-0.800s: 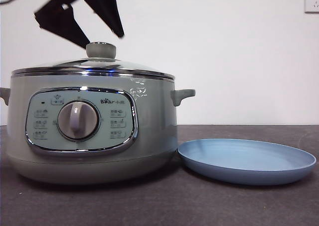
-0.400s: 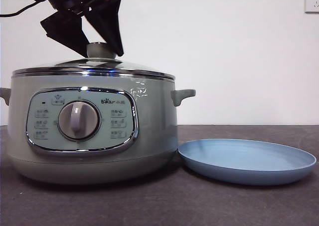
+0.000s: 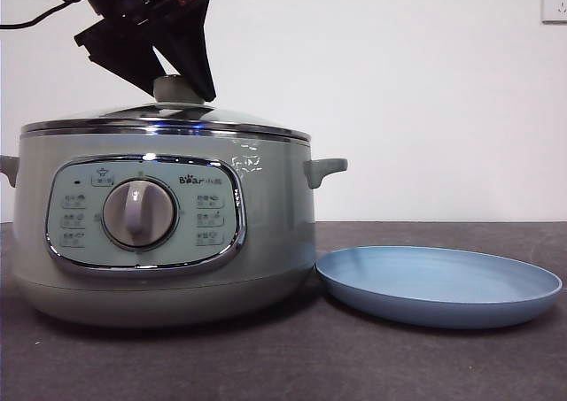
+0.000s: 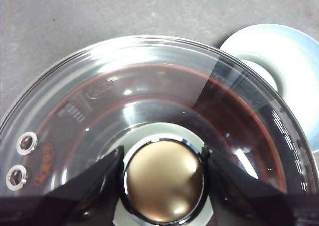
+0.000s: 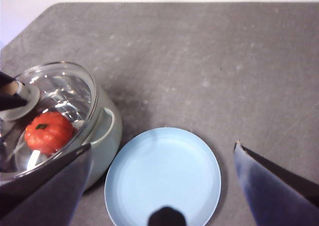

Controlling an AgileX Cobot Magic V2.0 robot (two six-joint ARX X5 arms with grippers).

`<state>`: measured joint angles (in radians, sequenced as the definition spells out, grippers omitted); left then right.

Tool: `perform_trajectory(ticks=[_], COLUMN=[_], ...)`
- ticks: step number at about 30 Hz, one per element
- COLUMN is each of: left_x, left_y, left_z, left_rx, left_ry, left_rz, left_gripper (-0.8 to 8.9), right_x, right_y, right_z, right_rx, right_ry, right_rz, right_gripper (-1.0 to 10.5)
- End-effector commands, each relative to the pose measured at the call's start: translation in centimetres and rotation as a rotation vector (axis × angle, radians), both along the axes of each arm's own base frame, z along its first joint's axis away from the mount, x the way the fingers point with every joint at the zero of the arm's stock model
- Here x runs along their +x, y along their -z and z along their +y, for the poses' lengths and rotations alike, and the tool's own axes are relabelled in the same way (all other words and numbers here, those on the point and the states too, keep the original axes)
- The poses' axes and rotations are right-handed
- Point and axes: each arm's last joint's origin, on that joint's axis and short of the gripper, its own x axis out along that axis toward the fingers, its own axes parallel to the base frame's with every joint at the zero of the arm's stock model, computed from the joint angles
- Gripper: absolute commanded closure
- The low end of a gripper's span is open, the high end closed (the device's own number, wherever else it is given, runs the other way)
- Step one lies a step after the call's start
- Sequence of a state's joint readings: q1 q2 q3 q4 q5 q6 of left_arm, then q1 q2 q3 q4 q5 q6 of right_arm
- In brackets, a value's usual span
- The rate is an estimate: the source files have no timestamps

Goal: Take the pumpkin out from the steamer,put the pumpkin in the blue plate,close the lid

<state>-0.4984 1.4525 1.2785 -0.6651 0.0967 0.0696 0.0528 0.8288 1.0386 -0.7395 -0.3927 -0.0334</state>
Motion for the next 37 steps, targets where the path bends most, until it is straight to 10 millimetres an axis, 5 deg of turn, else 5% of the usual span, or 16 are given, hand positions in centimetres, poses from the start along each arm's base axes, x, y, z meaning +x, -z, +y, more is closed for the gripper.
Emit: perform_trajectory(ticks=[1,15,23,37], left_x=[-0.5,-6.8,-12.3,-19.1], left_y=[-1.2,-9.8,-12.4,-13.1], left_z=[0.4,4.1,7.7,12.0], left_rx=[0.008,-0.094,-0.054,0.017], left_ry=[-0.018,-0.090,-0.245,-0.422], left_rz=[-0.067,-0.356,-0.490,-0.576], left_gripper=[8.22,8.21,8.22,8.21], right_x=[0.1,2.3,5.7,10.9], right_y=[-0.1,0.8,2.6,2.3], right_z=[0.0,2.0,8.0,22.0], right_rx=[0.007,0.055,0.030,-0.184], right_ry=[0.001,-0.151,-0.379,-0.619], right_rz=[0.007,0.065,0.174,0.201], right_gripper=[4.8,4.8,4.6,4.0])
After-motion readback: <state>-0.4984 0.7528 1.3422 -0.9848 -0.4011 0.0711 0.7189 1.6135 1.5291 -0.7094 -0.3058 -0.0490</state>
